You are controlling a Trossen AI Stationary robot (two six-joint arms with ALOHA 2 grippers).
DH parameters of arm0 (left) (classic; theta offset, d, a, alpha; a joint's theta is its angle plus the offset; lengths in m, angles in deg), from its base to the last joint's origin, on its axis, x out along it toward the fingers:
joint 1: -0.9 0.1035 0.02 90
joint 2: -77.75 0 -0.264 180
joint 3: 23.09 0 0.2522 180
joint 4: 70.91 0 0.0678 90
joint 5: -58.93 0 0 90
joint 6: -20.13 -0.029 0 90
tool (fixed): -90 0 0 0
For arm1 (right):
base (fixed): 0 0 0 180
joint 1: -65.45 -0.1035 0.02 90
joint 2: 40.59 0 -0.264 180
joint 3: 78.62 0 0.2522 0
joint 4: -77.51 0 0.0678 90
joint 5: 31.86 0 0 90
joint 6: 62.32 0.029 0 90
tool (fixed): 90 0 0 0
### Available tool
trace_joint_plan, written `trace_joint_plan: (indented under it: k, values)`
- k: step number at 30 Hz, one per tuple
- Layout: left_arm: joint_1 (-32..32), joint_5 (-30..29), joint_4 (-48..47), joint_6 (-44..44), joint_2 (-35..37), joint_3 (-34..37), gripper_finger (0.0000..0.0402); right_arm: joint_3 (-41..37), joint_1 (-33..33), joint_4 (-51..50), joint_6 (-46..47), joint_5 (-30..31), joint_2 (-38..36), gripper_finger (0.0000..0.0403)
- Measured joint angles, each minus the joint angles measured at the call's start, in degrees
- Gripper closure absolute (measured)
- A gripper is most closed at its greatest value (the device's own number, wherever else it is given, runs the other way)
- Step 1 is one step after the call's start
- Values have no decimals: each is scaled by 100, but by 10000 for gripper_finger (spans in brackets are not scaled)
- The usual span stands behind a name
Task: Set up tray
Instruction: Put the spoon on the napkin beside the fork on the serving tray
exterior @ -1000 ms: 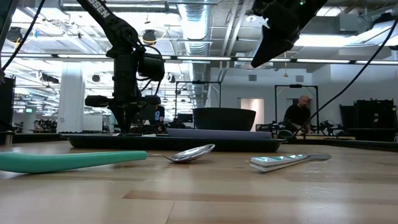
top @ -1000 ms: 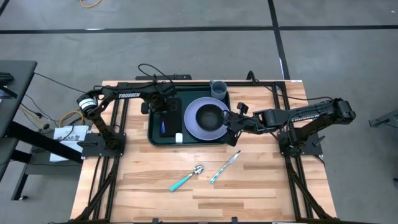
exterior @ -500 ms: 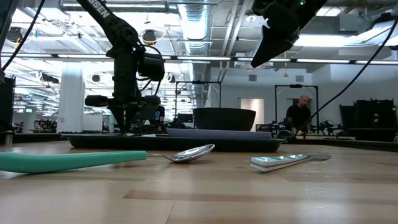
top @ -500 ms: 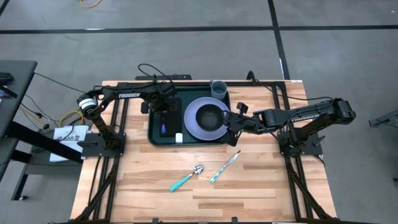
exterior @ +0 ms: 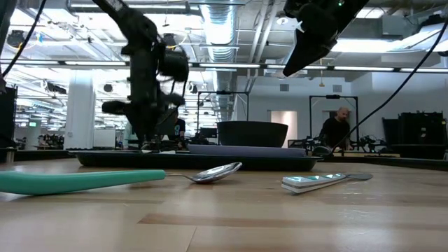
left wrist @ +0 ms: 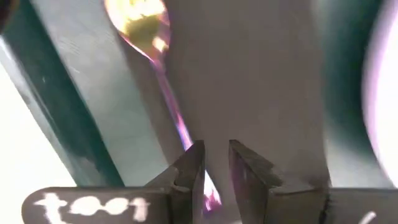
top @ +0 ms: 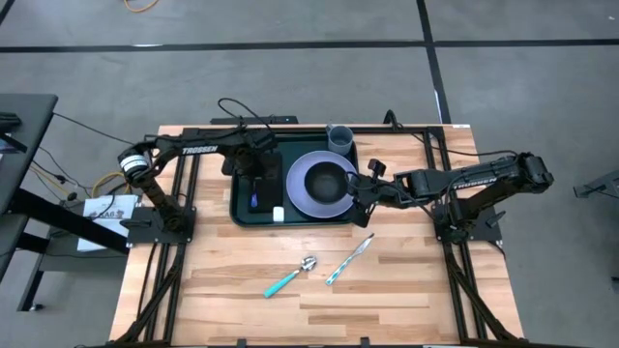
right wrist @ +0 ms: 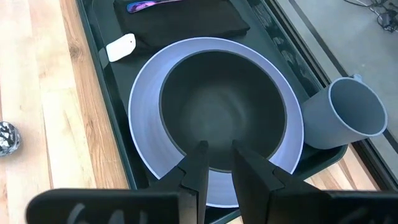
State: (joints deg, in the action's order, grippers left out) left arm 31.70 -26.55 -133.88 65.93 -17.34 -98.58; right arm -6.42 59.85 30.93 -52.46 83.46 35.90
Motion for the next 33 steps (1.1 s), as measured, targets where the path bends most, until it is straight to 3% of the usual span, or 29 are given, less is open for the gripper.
trace_joint_plan:
  k: [4, 8, 13, 17, 25, 33]
  values:
    - [-786, 65, -232, -160, 383, -247, 343, -2, 2, -11, -1, -154, 0, 343]
    - [-2002, 74, -150, 137, 718, -523, 343, -2, 2, -15, -1, -486, 0, 343]
    - [-3631, 58, 495, 600, 639, -721, 343, -2, 2, -35, -3, -702, 0, 343]
    - [-4491, 45, 1147, 1144, 415, -729, 343, -2, 2, -66, 6, -777, 0, 343]
    - [-5432, -9, 1710, 1071, -264, -875, 343, -7, 2, -235, 10, -775, 0, 343]
    - [-5575, 196, 1136, 264, -1135, -1599, 327, -7, 9, -295, 107, -773, 0, 343]
